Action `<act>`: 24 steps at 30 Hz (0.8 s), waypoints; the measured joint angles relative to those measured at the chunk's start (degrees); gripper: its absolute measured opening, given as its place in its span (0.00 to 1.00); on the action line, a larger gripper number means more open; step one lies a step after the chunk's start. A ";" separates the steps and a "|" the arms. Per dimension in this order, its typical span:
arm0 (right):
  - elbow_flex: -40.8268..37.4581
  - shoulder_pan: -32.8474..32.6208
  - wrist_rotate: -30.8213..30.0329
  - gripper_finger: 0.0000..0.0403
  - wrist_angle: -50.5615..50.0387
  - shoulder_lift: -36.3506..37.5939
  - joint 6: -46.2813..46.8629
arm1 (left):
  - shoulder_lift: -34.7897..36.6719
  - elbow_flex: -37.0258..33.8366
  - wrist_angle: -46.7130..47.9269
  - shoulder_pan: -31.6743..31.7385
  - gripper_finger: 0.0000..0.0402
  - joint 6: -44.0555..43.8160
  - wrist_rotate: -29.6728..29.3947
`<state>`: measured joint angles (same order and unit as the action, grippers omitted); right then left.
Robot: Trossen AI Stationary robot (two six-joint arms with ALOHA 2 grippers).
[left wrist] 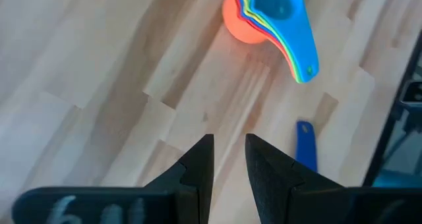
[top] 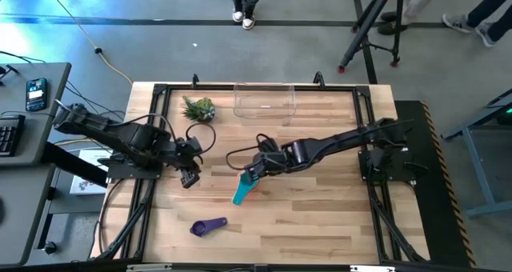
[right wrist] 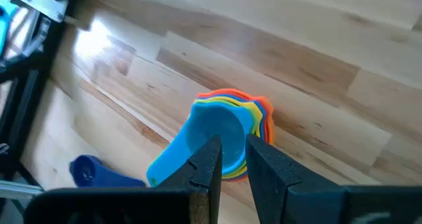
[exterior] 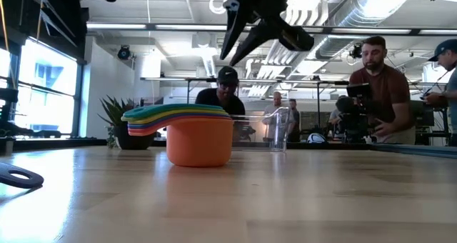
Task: Nest measuring cups in basket
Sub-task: Stack the violet measuring cup on top of the light blue measuring cup
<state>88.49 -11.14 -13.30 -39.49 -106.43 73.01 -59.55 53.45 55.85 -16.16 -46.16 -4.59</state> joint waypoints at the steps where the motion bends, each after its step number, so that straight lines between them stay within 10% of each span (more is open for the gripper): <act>1: 0.00 0.00 -0.24 0.15 -0.14 0.46 -0.20 | 0.00 -0.01 -0.01 -0.91 0.19 -0.76 0.04; 24: 0.00 0.04 1.26 0.15 -0.51 4.06 -13.24 | -2.68 -0.02 -2.55 -19.81 0.30 -22.18 2.68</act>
<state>88.49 -11.10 -12.04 -40.01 -102.37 59.77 -62.23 53.43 53.30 -35.97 -68.34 -1.92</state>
